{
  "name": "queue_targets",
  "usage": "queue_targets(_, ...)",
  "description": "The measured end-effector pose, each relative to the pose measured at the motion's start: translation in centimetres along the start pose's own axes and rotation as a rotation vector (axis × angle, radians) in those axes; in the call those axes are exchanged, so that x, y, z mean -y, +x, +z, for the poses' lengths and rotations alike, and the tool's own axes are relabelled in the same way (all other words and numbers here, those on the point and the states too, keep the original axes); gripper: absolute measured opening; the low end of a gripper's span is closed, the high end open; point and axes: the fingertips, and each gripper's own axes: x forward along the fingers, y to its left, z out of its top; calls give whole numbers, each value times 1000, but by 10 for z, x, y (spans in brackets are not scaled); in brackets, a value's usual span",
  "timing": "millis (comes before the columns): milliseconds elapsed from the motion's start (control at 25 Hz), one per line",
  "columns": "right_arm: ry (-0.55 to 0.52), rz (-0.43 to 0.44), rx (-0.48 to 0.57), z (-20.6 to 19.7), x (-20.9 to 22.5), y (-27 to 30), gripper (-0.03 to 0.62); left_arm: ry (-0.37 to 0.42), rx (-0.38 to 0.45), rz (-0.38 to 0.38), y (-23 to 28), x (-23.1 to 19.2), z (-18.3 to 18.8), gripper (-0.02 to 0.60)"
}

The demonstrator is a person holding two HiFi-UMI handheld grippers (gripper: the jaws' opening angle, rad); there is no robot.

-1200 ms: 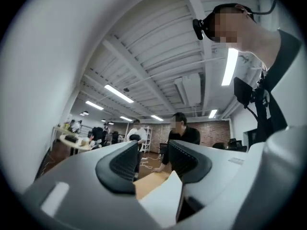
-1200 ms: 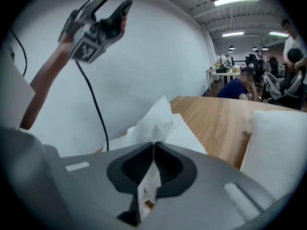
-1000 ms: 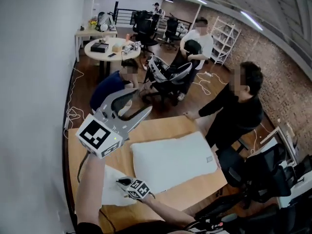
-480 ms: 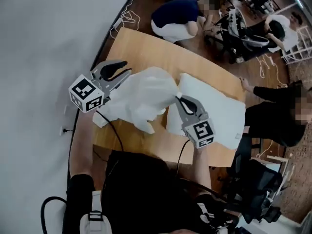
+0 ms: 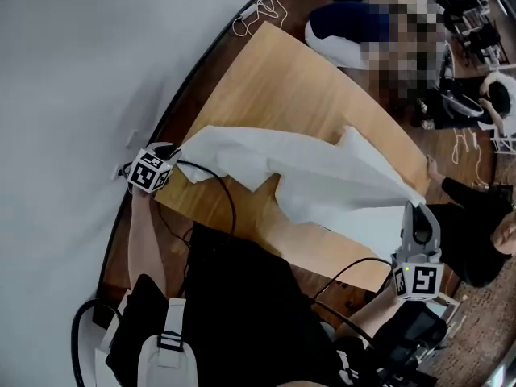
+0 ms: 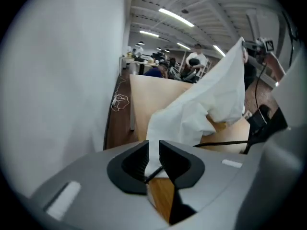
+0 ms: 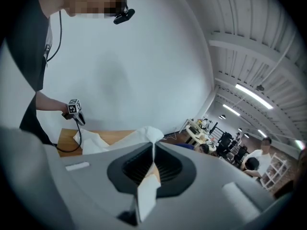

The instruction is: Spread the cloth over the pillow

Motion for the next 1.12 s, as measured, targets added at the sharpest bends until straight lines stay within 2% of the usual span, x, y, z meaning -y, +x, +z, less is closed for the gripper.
queue_targets(40,5,0,5,2,1,-4,12,-76,35,-5,-17,-12,-8,72)
queue_targets(120,18,8,16,5,1,-12,12,-244,202,-9,-73,-41,-7,72)
queue_targets(160,22,4,22,6,2,-18,12,-295,303,13,-111,-60,2,72)
queue_targets(200,22,-3,27,7,3,-23,12,-308,392,68,-157,-82,15,71)
queue_targets(240,21,-9,33,9,5,-28,12,-283,459,155,-208,-103,30,63)
queue_targets(320,21,-10,51,13,5,-34,12,-151,517,330,-307,-126,60,40)
queue_targets(360,22,-7,62,16,4,-35,12,-74,524,357,-342,-122,76,5)
queue_targets(400,24,-2,73,18,2,-35,12,-17,528,326,-359,-107,89,3)
queue_targets(440,25,2,82,21,0,-35,12,6,532,246,-355,-88,97,3)
queue_targets(480,26,8,90,23,-3,-34,12,-5,532,140,-334,-68,99,3)
queue_targets(520,26,14,98,28,-6,-32,12,-49,518,39,-297,-52,92,3)
queue_targets(600,23,27,116,40,-13,-29,12,-216,441,-86,-196,-25,61,8)
queue_targets(640,22,34,125,46,-16,-28,12,-312,378,-106,-143,-13,39,53)
queue_targets(720,23,48,138,51,-22,-26,12,-465,235,-54,-53,-1,-13,67)
queue_targets(800,27,61,143,49,-27,-29,12,-522,102,56,-2,5,-54,114)
queue_targets(880,33,68,140,46,-34,-33,12,-474,-5,150,19,9,-71,221)
queue_targets(1000,49,48,129,41,-40,-44,12,-359,-51,280,37,-6,-64,245)
queue_targets(1120,75,33,124,35,-42,-52,12,-289,-41,312,50,-15,-50,261)
